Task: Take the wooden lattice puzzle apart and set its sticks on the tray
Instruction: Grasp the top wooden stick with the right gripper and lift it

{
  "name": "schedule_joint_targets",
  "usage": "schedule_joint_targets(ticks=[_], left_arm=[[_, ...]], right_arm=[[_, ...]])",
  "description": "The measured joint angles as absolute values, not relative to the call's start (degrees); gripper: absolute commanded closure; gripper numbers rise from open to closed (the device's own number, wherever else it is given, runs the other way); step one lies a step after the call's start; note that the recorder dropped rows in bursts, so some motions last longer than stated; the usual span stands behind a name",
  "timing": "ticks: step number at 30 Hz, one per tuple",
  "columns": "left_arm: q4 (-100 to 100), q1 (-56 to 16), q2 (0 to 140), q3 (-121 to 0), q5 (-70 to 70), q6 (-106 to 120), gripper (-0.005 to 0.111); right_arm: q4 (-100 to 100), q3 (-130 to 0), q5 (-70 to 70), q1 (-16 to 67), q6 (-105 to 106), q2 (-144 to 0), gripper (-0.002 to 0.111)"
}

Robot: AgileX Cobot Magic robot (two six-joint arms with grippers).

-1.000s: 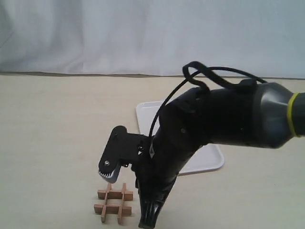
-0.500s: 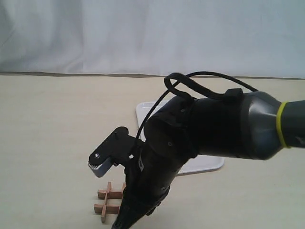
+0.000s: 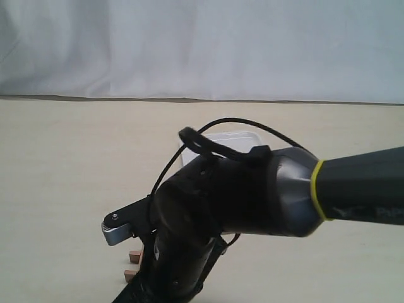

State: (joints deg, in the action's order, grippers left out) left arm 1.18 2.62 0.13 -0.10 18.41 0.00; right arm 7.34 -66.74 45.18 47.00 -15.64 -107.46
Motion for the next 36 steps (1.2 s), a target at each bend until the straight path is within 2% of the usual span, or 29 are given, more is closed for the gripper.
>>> schedule_joint_targets(ticks=[5,10,20,36], left_arm=[[1.2,2.6,0.1,-0.1,18.4,0.0,0.107],[1.2,2.6,0.1,-0.1,18.4,0.0,0.107],[1.2,2.6,0.1,-0.1,18.4,0.0,0.107],[1.2,2.6,0.1,-0.1,18.4,0.0,0.107]], right_arm=[[1.8,-67.6,45.1,48.8,-27.5,-108.8,0.081],[0.0,-67.6,44.7,49.3,-35.2,-110.6,0.07],[-0.3,-67.7,38.6,49.3,-38.7,-112.1,0.07],[-9.0,-67.7,37.8,49.3,-46.4,-113.0,0.07]])
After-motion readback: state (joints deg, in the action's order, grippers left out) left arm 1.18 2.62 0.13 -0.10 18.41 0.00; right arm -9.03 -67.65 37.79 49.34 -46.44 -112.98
